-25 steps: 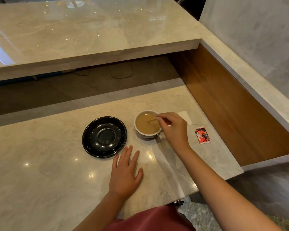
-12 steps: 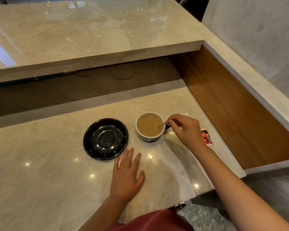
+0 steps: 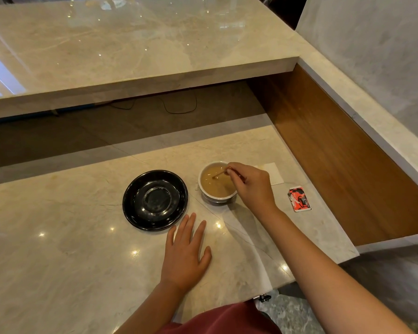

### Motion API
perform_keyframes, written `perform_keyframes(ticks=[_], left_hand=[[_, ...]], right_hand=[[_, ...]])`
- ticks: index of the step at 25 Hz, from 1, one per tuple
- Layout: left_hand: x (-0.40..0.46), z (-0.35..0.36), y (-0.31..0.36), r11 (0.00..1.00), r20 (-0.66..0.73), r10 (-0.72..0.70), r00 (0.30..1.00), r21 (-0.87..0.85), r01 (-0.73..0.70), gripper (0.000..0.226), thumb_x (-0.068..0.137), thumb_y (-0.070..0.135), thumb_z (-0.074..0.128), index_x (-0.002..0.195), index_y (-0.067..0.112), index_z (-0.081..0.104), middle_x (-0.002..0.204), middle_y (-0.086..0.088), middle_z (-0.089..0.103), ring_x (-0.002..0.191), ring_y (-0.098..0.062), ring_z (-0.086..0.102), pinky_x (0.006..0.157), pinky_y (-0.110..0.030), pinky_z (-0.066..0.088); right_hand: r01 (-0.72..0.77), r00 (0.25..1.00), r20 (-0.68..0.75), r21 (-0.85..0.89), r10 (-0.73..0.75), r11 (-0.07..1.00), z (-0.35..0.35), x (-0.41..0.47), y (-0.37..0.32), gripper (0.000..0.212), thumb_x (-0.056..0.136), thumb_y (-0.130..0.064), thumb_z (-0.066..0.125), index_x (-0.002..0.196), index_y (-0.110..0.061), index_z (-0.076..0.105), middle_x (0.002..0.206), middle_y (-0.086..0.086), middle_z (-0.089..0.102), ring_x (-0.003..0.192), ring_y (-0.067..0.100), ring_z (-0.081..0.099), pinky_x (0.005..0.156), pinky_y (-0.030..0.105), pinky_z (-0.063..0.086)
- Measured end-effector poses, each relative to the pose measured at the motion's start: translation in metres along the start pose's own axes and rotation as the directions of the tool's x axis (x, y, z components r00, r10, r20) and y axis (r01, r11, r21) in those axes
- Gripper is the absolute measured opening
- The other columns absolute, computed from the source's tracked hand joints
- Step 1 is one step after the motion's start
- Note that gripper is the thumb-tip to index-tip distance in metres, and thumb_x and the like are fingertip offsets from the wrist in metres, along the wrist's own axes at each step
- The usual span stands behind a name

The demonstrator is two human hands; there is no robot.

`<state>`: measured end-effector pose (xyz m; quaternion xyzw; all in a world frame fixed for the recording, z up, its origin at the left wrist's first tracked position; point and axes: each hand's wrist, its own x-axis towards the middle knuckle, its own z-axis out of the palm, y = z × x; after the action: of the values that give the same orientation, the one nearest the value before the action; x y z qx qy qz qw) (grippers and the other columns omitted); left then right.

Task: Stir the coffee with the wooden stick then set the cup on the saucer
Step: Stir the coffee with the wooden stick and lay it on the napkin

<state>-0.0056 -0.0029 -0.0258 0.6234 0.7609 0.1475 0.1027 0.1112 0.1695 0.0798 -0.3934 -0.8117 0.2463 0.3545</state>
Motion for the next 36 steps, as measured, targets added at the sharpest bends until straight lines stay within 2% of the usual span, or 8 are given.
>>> perform_keyframes(ticks=[2, 5, 9, 17, 23, 28, 33, 36], left_hand=[[0.000, 0.000, 0.000, 1.000, -0.007, 0.011, 1.000, -0.009, -0.011, 0.058, 0.088, 0.046, 0.034, 0.141, 0.023, 0.032, 0.153, -0.008, 0.024, 0.140, -0.016, 0.004, 0.112, -0.040, 0.001], [0.000, 0.000, 0.000, 1.000, -0.008, 0.013, 1.000, -0.010, -0.013, 0.057, 0.088, 0.046, 0.036, 0.141, 0.024, 0.032, 0.153, -0.008, 0.026, 0.140, -0.016, 0.004, 0.111, -0.037, -0.004], [0.000, 0.000, -0.001, 1.000, -0.014, 0.014, 1.000, -0.010, -0.014, 0.057, 0.088, 0.046, 0.037, 0.140, 0.023, 0.033, 0.152, -0.008, 0.027, 0.140, -0.016, 0.006, 0.111, -0.038, -0.003], [0.001, 0.003, -0.002, 1.000, -0.008, 0.010, 1.000, 0.013, -0.010, 0.058, 0.088, 0.048, 0.035, 0.142, 0.025, 0.031, 0.153, -0.008, 0.025, 0.140, -0.015, 0.002, 0.112, -0.038, -0.004], [0.000, 0.002, -0.002, 1.000, -0.004, 0.014, 1.000, -0.007, -0.014, 0.059, 0.088, 0.047, 0.034, 0.142, 0.024, 0.031, 0.153, -0.008, 0.025, 0.140, -0.016, 0.005, 0.111, -0.047, 0.008], [0.001, 0.000, -0.001, 1.000, -0.002, 0.012, 1.000, -0.001, -0.012, 0.059, 0.088, 0.047, 0.034, 0.142, 0.023, 0.032, 0.153, -0.008, 0.024, 0.140, -0.016, 0.004, 0.112, -0.045, 0.005], [0.001, -0.002, 0.000, 1.000, -0.002, 0.020, 1.000, 0.007, -0.020, 0.059, 0.088, 0.046, 0.034, 0.141, 0.022, 0.033, 0.153, -0.008, 0.024, 0.140, -0.017, 0.006, 0.112, -0.038, -0.002], [0.001, -0.002, 0.001, 1.000, -0.001, 0.018, 1.000, 0.002, -0.018, 0.059, 0.088, 0.046, 0.034, 0.141, 0.022, 0.033, 0.153, -0.008, 0.024, 0.140, -0.017, 0.005, 0.112, -0.038, -0.003]], right_hand=[[0.041, 0.999, 0.008, -0.055, -0.040, 0.998, -0.004, 0.004, 0.005, 0.012, 0.086, -0.003, 0.060, 0.095, -0.002, 0.068, 0.087, 0.015, 0.073, 0.077, 0.027, 0.068, 0.071, 0.030, 0.052], [0.101, 0.994, 0.048, -0.156, -0.094, 0.983, -0.016, 0.003, 0.013, 0.010, 0.088, -0.003, 0.057, 0.092, -0.002, 0.066, 0.084, 0.014, 0.072, 0.073, 0.027, 0.065, 0.068, 0.018, 0.042], [0.157, 0.984, 0.117, -0.195, -0.136, 0.968, -0.029, -0.002, 0.014, 0.008, 0.088, -0.001, 0.054, 0.087, -0.004, 0.062, 0.077, 0.012, 0.068, 0.067, 0.028, 0.061, 0.060, 0.033, 0.048], [-0.188, 0.978, 0.125, 0.179, 0.167, 0.966, -0.012, -0.007, -0.001, 0.011, 0.090, -0.002, 0.052, 0.086, -0.007, 0.061, 0.077, 0.009, 0.070, 0.078, 0.021, 0.069, 0.074, 0.046, 0.058], [-0.170, 0.985, 0.021, 0.117, 0.169, 0.978, -0.002, 0.004, 0.005, 0.013, 0.090, -0.004, 0.051, 0.088, -0.009, 0.063, 0.083, 0.007, 0.068, 0.077, 0.021, 0.064, 0.071, 0.044, 0.056], [-0.225, 0.971, -0.048, 0.141, 0.234, 0.964, -0.016, 0.002, 0.026, 0.016, 0.090, -0.001, 0.049, 0.085, -0.011, 0.060, 0.079, 0.004, 0.067, 0.077, 0.009, 0.066, 0.074, 0.041, 0.059], [-0.258, 0.965, -0.010, 0.168, 0.263, 0.951, -0.026, -0.010, 0.030, 0.016, 0.090, 0.000, 0.050, 0.085, -0.011, 0.061, 0.077, 0.002, 0.066, 0.078, 0.018, 0.069, 0.073, 0.045, 0.059], [-0.307, 0.951, 0.029, 0.229, 0.309, 0.924, -0.025, -0.020, 0.025, 0.015, 0.090, 0.000, 0.051, 0.085, -0.010, 0.062, 0.077, 0.000, 0.066, 0.078, 0.019, 0.070, 0.071, 0.033, 0.060]])
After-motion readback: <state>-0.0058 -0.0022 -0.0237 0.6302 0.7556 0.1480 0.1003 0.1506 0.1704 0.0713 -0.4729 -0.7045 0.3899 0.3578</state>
